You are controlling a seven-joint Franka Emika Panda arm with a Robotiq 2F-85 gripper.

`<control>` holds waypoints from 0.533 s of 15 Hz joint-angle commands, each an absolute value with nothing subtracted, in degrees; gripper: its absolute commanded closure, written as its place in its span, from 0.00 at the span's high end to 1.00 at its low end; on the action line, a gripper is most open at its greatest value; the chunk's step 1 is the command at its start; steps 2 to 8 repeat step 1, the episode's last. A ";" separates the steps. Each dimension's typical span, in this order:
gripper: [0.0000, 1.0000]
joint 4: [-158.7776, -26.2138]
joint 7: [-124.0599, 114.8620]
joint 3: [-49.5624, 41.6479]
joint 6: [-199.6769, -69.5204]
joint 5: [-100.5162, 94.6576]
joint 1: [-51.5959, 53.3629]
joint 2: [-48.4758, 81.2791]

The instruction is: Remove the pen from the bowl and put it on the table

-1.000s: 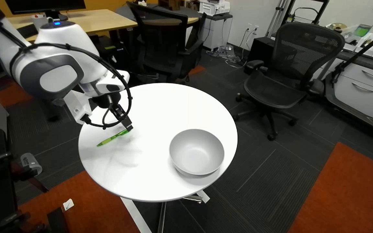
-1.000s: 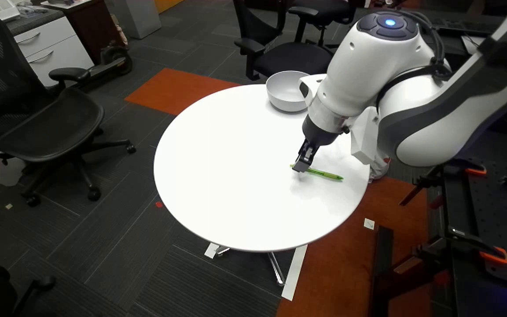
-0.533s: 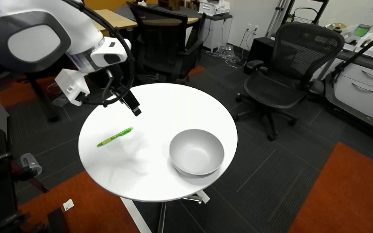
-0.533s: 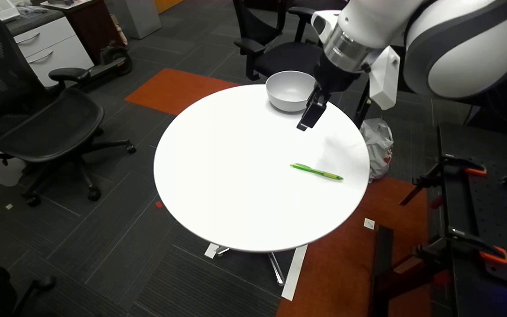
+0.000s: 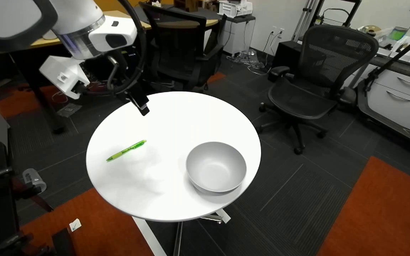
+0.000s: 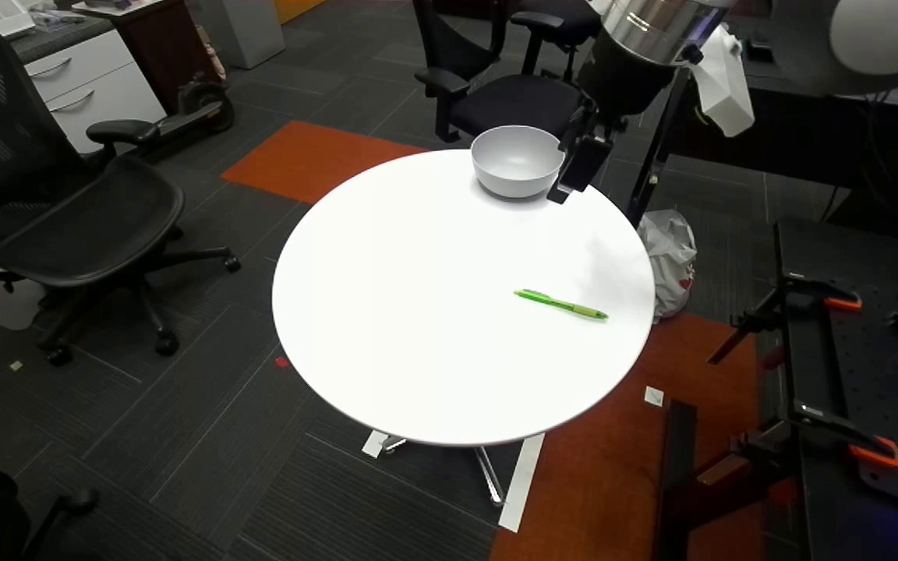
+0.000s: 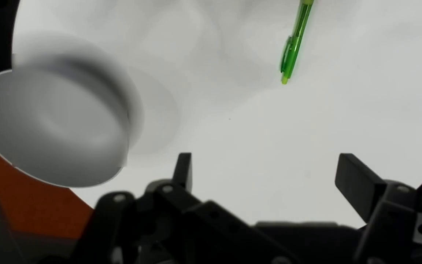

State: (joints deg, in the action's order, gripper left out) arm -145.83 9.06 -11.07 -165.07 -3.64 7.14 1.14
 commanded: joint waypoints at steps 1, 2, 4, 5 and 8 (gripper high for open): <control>1.00 -145.86 9.33 -7.30 -164.93 -3.67 3.41 1.05; 1.00 -145.86 9.33 -7.30 -164.93 -3.67 3.41 1.05; 1.00 -145.86 9.33 -7.30 -164.93 -3.67 3.41 1.05; 1.00 -145.86 9.33 -7.30 -164.93 -3.67 3.41 1.05; 1.00 -145.86 9.33 -7.30 -164.93 -3.67 3.41 1.05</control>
